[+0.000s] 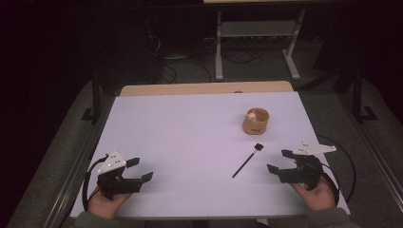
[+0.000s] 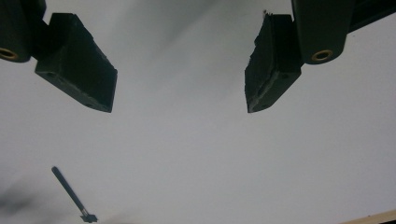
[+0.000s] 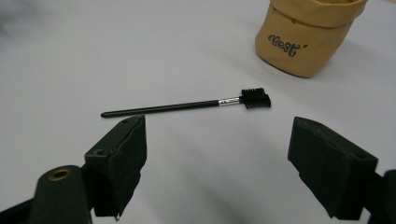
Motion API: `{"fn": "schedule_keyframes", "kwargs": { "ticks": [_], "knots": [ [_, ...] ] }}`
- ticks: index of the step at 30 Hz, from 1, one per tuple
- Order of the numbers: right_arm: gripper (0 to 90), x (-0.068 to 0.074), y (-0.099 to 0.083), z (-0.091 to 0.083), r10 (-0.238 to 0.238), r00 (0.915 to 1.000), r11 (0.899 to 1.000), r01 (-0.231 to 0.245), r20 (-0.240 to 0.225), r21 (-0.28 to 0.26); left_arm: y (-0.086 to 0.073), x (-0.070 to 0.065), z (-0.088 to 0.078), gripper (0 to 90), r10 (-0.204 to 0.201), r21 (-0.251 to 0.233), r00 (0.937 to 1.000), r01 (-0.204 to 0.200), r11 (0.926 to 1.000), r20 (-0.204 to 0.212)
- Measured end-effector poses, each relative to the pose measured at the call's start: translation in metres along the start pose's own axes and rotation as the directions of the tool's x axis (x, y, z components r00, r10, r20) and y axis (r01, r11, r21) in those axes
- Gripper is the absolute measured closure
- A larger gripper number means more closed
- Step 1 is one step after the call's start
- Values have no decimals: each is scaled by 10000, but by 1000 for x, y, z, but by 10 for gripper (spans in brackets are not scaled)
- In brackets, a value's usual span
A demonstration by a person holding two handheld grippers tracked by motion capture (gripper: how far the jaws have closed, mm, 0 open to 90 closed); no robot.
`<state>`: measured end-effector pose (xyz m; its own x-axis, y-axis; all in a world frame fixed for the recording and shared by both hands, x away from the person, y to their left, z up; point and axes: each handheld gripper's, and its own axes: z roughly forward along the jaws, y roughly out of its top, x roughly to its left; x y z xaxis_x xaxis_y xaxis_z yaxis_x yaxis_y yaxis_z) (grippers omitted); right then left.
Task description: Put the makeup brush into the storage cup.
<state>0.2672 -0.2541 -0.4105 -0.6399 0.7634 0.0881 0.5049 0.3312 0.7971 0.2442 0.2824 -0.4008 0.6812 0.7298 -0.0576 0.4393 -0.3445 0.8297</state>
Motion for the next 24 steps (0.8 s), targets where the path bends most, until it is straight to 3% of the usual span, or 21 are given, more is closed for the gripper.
{"fn": "schedule_keyframes", "kwargs": {
  "ticks": [13, 21, 23, 24],
  "knots": [
    [195, 4, 9, 5, 335, 9993, 9989, -339, 138, 329, 0, 0, 0, 245, 76, -67, 10000, -76, 9999, 13],
    [228, 15, 27, 15, 468, 9989, 9960, -468, 26, 756, 1, 2, -2, 242, 6, -141, 10000, -6, 9999, 42],
    [237, 17, 32, 19, 594, 9981, 9940, -605, 143, 912, 1, 2, -2, 242, 104, -155, 9999, -104, 9998, 28],
    [266, 19, 40, 23, 884, 9960, 9886, -892, 115, 1214, 1, 2, -2, 242, 85, -131, 10000, -84, 9999, 34]
  ]
}}
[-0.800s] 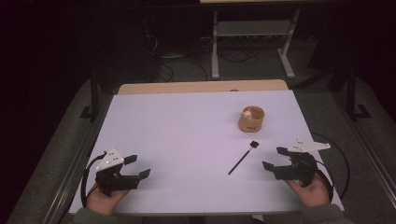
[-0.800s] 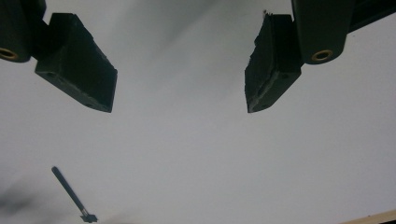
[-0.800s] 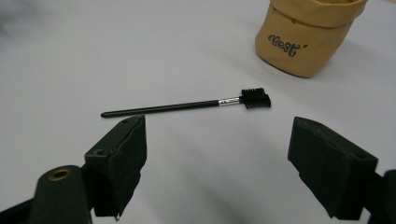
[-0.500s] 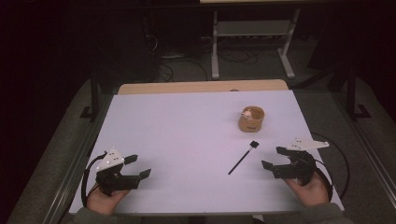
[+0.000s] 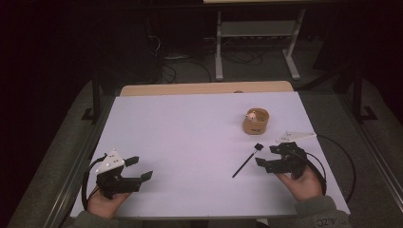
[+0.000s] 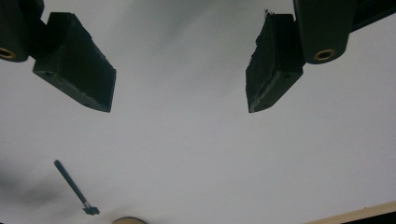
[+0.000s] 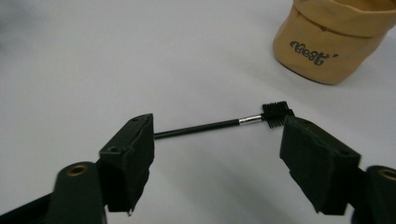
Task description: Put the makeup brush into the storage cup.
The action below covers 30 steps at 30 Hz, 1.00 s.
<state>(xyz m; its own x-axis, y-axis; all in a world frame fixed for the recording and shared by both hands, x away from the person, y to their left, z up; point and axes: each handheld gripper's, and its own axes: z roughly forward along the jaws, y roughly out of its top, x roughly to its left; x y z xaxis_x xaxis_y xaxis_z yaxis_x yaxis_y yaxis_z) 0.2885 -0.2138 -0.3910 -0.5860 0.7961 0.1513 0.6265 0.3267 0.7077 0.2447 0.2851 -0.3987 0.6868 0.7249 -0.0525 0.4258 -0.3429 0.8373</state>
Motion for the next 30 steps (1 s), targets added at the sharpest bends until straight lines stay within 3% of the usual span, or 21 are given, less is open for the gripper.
{"fn": "schedule_keyframes", "kwargs": {
  "ticks": [2, 3, 6, 9, 14, 17, 23, 27, 30],
  "knots": [
    [278, 0, 2, 2, -53, 10000, 10000, 53, 21, -8, 1, 0, 0, 242, -14, 11, 10000, 14, 10000, 9],
    [308, 1, 9, 6, 487, 9988, 9979, -489, 60, 415, 1, 0, 0, 241, -23, -41, 10000, 23, 10000, 8],
    [331, 0, 14, 9, 706, 9975, 9956, -710, 96, 608, 2, -1, 1, 241, 28, -86, 10000, -28, 10000, -5],
    [352, 1, 20, 22, 1171, 9928, 9871, -1192, 258, 1067, 2, -3, 3, 241, 40, -159, 10000, -39, 9999, 7],
    [370, 5, 21, 45, 1407, 9883, 9697, -1494, 580, 1932, 4, -4, 4, 241, 224, -44, 9997, -224, 9997, 26],
    [397, 6, 20, 54, 1588, 9857, 9635, -1672, 561, 2093, 5, -5, 5, 241, 234, -1, 9997, -234, 9997, 35],
    [415, 6, 19, 69, 2092, 9734, 9388, -2266, 933, 2594, 5, -5, 6, 241, 271, -54, 9996, -271, 9996, 13],
    [420, 4, 20, 75, 2357, 9665, 9281, -2549, 1019, 2713, 5, -5, 7, 242, 233, -122, 9997, -232, 9997, 18],
    [426, 4, 22, 78, 2500, 9612, 9259, -2725, 1164, 2615, 5, -6, 6, 241, 251, -144, 9997, -251, 9996, 0]
  ]
}}
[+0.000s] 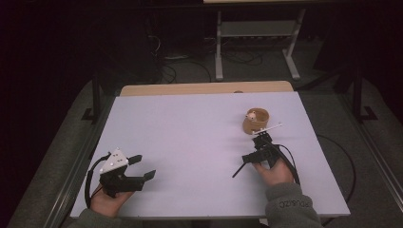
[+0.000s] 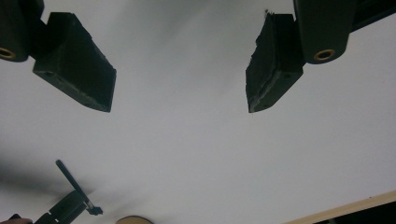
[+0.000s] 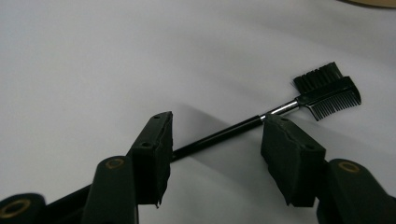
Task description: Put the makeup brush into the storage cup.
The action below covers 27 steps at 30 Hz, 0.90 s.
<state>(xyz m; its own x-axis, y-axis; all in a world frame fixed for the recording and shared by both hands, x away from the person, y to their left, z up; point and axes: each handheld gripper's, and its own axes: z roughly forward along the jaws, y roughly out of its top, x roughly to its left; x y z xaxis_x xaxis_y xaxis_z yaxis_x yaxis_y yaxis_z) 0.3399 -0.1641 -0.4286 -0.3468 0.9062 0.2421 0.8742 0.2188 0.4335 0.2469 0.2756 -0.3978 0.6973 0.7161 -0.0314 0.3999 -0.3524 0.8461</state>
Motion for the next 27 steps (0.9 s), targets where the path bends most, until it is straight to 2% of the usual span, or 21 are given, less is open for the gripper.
{"fn": "schedule_keyframes", "kwargs": {
  "ticks": [4, 9, 11, 12, 13, 14, 17, 18, 27],
  "knots": [
    [444, 4, 4, 2, 154, 9995, 9997, -160, 286, 188, 0, 0, 0, 242, 67, 75, 10000, -67, 9999, -3],
    [487, 11, 8, 4, -206, 9954, 9988, 164, 931, 456, 0, 0, 0, 242, 118, 99, 9999, -118, 9999, -20],
    [487, 11, 8, 4, -206, 9954, 9988, 164, 931, 456, 0, 0, 0, 242, 118, 104, 9999, -118, 9999, -18],
    [547, 14, 9, 5, -323, 9915, 9981, 253, 1259, 567, 0, -1, 1, 242, 139, 74, 9999, -139, 9999, -22],
    [547, 14, 9, 5, -323, 9915, 9981, 253, 1259, 567, 0, -1, 1, 243, 139, 74, 9999, -139, 9999, -22],
    [601, 14, 9, 5, -506, 9867, 9973, 416, 1542, 611, 0, -1, 0, 243, 167, 59, 9999, -166, 9998, -27],
    [645, 13, 9, 5, -487, 9864, 9972, 391, 1571, 635, 1, -1, -1, 243, 166, 74, 9999, -166, 9998, -46],
    [690, 10, 9, 4, -400, 9868, 9974, 300, 1571, 652, 0, 0, -1, 243, 144, 65, 9999, -144, 9999, -72],
    [763, 13, 10, 4, -440, 9811, 9962, 290, 1885, 816, 0, -2, -2, 244, 197, 66, 9998, -196, 9998, -98]
  ]
}}
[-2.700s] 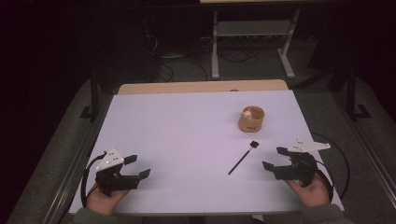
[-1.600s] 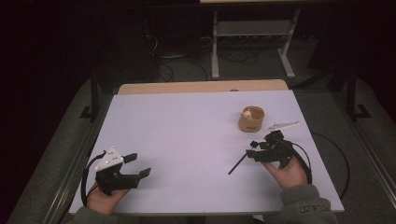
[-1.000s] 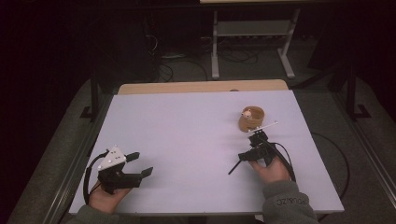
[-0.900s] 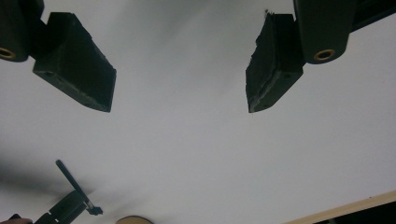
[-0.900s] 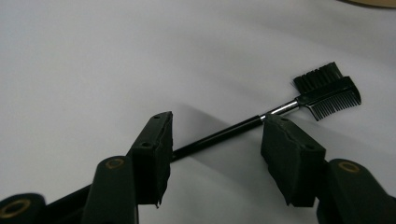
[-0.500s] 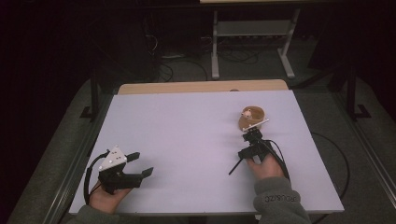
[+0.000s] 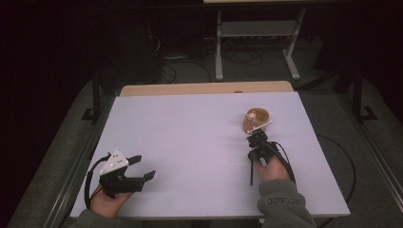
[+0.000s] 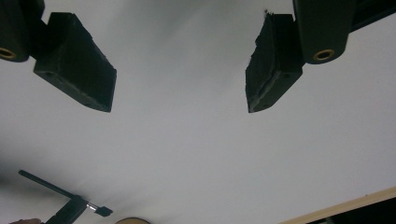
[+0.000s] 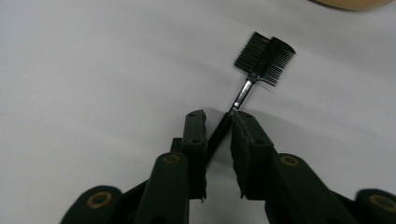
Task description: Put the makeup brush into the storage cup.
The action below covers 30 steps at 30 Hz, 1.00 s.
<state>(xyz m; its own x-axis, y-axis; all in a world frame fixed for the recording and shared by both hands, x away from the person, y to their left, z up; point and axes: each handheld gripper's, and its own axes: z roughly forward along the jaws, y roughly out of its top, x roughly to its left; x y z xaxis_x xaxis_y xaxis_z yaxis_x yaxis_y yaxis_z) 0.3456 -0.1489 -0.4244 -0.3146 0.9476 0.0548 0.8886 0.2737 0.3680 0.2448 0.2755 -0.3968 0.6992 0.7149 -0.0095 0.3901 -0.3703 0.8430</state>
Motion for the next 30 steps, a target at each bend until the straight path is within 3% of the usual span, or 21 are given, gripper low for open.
{"fn": "schedule_keyframes", "kwargs": {
  "ticks": [1, 6, 13, 17, 19, 21, 22, 24, 30],
  "knots": [
    [821, -2, -1, 0, 57, 10000, 10000, -57, -73, 31, 0, 0, 0, 244, 28, 38, 10000, -28, 10000, -1],
    [850, -7, -2, -1, 58, 9992, 10000, -55, -395, 77, 0, -1, 1, 244, -2, -18, 10000, 2, 10000, -20],
    [853, -8, -3, -2, -545, 9973, 9985, 544, -498, -29, 1, -2, 2, 244, -5, 44, 10000, 5, 10000, 70],
    [852, -12, -6, -4, -957, 9911, 9951, 930, -921, -340, 2, -3, 3, 244, 44, -7, 9999, -44, 10000, 160],
    [853, -15, -7, -7, -1063, 9841, 9938, 1003, -1426, -481, 3, -3, 4, 244, 75, 11, 9998, -76, 10000, 202],
    [853, -17, -8, -11, -1216, 9788, 9910, 1105, -1648, -750, 4, -5, 5, 244, 36, -25, 9996, -36, 10000, 276],
    [853, -17, -9, -13, -1323, 9714, 9888, 1156, -1974, -941, 4, -5, 5, 244, 55, -6, 9995, -55, 10000, 300],
    [853, -16, -10, -19, -1588, 9654, 9837, 1369, -2069, -1165, 6, -7, 5, 244, 72, -81, 9993, -69, 9999, 361],
    [853, -13, -11, -42, -2403, 9321, 9572, 1811, -2711, -2258, 12, -13, 9, 247, 64, -249, 9977, -47, 9997, 680]
  ]
}}
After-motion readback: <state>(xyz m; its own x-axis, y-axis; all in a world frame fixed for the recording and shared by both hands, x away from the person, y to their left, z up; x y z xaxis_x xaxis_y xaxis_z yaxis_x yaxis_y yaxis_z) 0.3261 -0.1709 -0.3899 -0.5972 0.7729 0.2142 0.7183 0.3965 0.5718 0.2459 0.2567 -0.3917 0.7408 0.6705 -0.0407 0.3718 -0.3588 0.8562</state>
